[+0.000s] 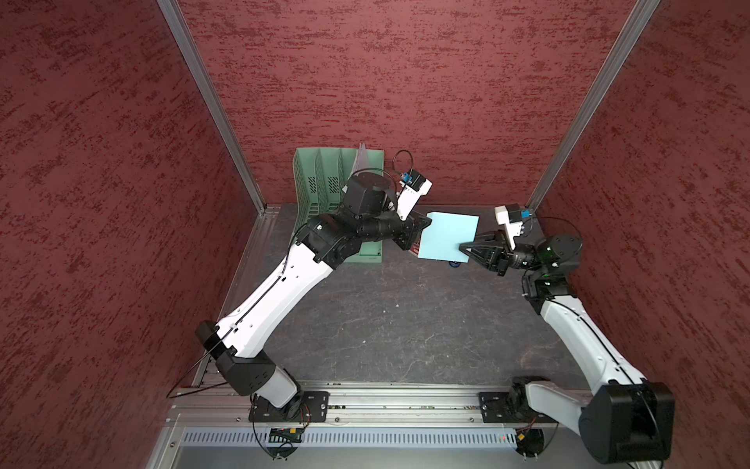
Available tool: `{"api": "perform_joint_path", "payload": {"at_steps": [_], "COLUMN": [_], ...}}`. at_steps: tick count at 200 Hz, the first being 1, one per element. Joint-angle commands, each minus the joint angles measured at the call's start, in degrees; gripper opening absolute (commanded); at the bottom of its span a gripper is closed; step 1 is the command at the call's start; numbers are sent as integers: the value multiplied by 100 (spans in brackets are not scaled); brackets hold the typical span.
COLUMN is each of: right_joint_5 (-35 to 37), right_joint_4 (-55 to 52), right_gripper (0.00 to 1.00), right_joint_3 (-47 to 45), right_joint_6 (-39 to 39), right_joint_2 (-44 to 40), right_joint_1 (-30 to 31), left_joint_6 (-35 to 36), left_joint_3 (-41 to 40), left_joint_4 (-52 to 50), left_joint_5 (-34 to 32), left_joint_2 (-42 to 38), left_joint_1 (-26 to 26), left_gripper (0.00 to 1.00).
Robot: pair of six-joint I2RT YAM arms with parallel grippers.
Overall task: Fold the square paper along the opposite sides
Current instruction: Pick up the paper from the center of the board.
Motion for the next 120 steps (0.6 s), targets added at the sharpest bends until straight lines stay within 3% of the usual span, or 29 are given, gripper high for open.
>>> {"api": "perform_joint_path", "payload": {"at_steps": [1, 21, 50, 77, 88, 104, 120], "right_joint_5": [154, 180, 272, 511, 655, 904, 1101], "right_joint_4": [-574, -642, -1051, -1871, -2247, -2746, -3146], "right_gripper": [24, 18, 0, 0, 0, 0, 0], "right_joint_3": [186, 186, 270, 424, 513, 641, 729], "right_joint_6": [-437, -477, -732, -1272, -1505, -1780, -1967], "right_joint_2": [-84, -77, -141, -301, -383, -483, -587], "right_joint_1": [66, 84, 99, 150, 180, 231, 283], "left_joint_6": [-8, 11, 28, 37, 27, 36, 107], "left_joint_3": [30, 28, 14, -26, -76, -235, -436], "left_joint_4": [71, 78, 76, 107, 161, 332, 485], "left_joint_5": [77, 51, 33, 51, 82, 108, 229], "left_joint_2": [59, 14, -40, -45, -63, -143, -271], "left_joint_1": [-42, -30, -40, -37, -27, -28, 6], "left_gripper": [1, 1, 2, 7, 23, 97, 100]}}
